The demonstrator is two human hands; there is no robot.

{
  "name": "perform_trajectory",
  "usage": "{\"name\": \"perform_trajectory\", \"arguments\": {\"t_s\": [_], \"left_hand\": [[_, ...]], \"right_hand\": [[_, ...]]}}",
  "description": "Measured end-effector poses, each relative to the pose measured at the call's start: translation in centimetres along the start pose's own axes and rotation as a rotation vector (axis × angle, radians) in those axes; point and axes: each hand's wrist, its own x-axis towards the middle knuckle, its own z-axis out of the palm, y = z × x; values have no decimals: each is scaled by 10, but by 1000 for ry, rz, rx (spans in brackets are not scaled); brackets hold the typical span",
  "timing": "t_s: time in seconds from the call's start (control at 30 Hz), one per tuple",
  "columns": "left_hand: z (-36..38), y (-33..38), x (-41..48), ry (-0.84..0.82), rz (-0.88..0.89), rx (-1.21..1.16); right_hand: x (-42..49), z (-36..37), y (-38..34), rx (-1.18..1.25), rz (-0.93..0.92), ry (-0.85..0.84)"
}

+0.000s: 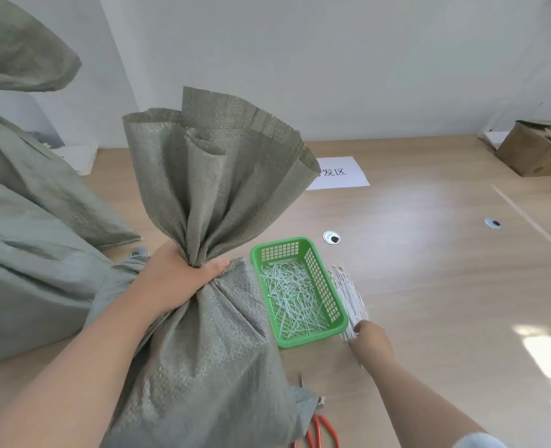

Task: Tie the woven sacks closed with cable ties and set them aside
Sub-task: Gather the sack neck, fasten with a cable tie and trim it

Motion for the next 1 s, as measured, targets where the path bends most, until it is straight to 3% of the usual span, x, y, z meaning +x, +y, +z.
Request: {"name": "perform_trajectory", "arguments": {"t_s": [0.13,0.53,0.77,1.0], "left_hand": [[0,-2,1,-5,-6,5],[-2,-5,-2,-1,-4,-8],[-4,-4,-5,-1,-11,-45],[-7,-2,-11,3,-5,-50]], "right_hand": [[1,15,7,-64,51,23],[-3,11,9,64,48,64],[-26,-14,2,291,10,163],[-45,-64,-25,489,-150,248]]}}
